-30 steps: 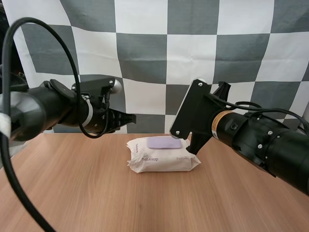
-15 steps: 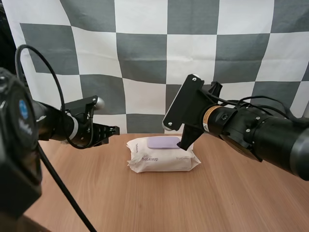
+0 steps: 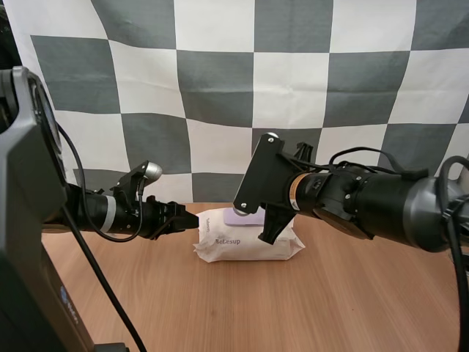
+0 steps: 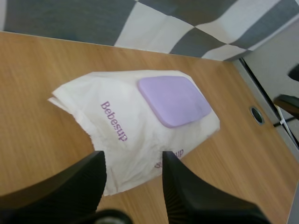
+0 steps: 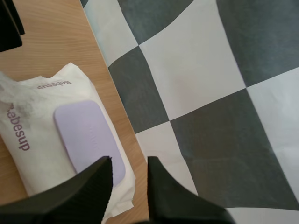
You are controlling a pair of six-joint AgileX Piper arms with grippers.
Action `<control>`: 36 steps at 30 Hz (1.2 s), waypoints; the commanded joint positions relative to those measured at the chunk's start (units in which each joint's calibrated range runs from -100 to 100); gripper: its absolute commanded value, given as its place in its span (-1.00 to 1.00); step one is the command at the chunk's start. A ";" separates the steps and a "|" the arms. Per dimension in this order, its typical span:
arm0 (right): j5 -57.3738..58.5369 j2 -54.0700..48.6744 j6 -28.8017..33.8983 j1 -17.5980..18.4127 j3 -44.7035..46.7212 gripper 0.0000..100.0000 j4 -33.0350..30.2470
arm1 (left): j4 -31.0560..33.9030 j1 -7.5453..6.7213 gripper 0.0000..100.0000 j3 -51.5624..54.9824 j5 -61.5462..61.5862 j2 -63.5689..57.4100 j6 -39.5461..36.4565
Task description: Open the wet wipes lid
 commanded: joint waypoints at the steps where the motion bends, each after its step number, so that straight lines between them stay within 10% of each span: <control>1: -0.12 1.22 0.01 0.02 0.01 0.26 0.02 | 0.16 -0.02 0.35 0.03 1.23 0.48 9.26; 17: -2.83 4.83 0.01 0.02 0.01 0.26 0.02 | 1.37 -5.35 0.35 0.03 1.23 5.38 14.53; 36: -4.22 5.39 0.01 0.02 0.01 0.24 0.33 | -3.07 -5.34 0.45 -0.60 -11.78 5.44 24.41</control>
